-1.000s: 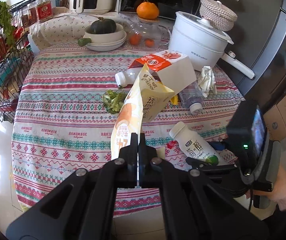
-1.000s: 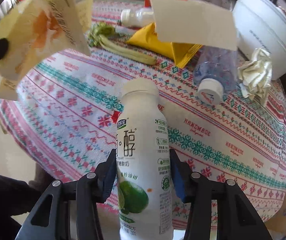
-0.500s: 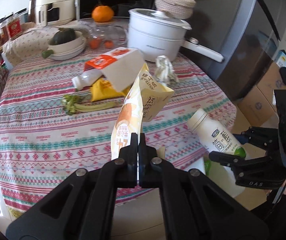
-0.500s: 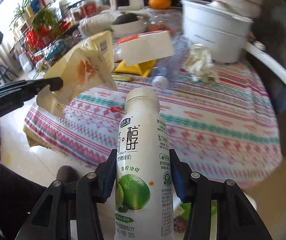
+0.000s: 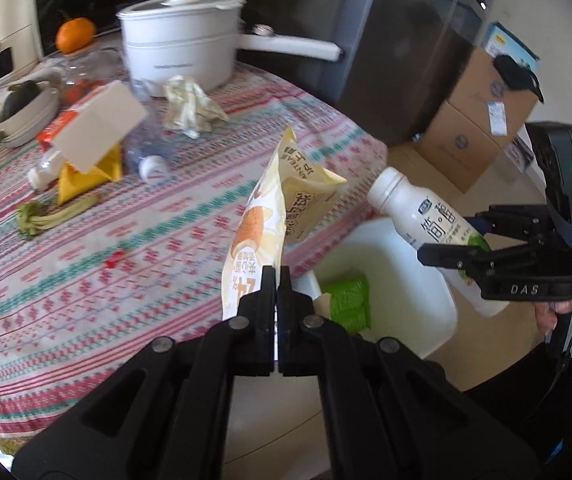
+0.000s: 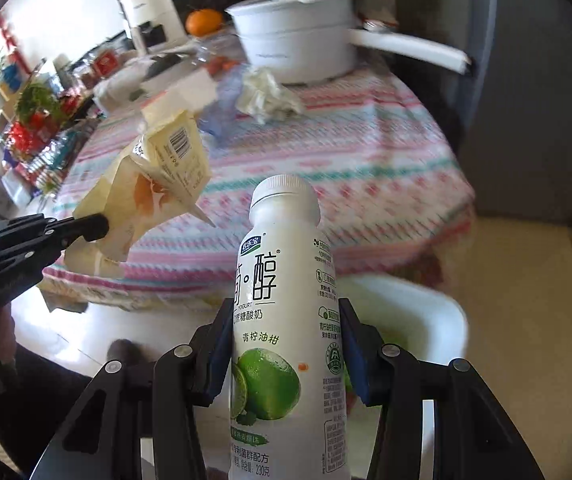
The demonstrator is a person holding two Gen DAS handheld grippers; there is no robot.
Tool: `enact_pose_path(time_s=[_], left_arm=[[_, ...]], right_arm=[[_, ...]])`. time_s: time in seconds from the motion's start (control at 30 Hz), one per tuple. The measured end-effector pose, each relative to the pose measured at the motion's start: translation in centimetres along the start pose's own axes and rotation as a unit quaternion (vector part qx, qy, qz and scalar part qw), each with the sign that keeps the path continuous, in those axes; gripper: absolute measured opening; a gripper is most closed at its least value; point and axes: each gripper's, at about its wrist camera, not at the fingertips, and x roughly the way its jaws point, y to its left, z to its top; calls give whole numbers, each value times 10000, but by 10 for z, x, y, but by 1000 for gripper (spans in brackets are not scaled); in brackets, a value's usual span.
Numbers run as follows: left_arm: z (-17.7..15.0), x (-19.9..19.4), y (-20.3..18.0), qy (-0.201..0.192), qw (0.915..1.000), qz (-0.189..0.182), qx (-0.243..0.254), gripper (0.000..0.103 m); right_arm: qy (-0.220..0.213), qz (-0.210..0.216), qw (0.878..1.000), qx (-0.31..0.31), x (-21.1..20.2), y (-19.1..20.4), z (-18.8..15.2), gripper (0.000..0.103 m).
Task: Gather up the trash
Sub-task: 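Carry the packet and yogurt bottle over the bin and release both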
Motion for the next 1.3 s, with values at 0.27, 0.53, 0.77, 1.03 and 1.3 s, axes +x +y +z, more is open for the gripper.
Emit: enact_pose_path(time_s=[0.27, 0.53, 0.77, 1.03, 1.3], left_arm=[[-11, 47, -56, 605, 9957, -526, 474, 1], [-22, 88, -90, 1157, 9881, -697, 736, 1], [-27, 101, -94, 1364, 9838, -925, 703, 15], [-18, 80, -95, 1001, 9874, -816, 920, 54], [-13, 61, -77, 786, 9914, -620, 846, 68]], right_arm=[[347, -224, 9984, 382, 0, -44, -35, 50], [724, -424, 9937, 745, 8, -75, -59, 50], [832, -487, 9919, 827, 9, -85, -63, 50], [956, -477, 9902, 903, 15, -92, -64, 50], [1312, -491, 9872, 766, 34, -82, -67, 50]])
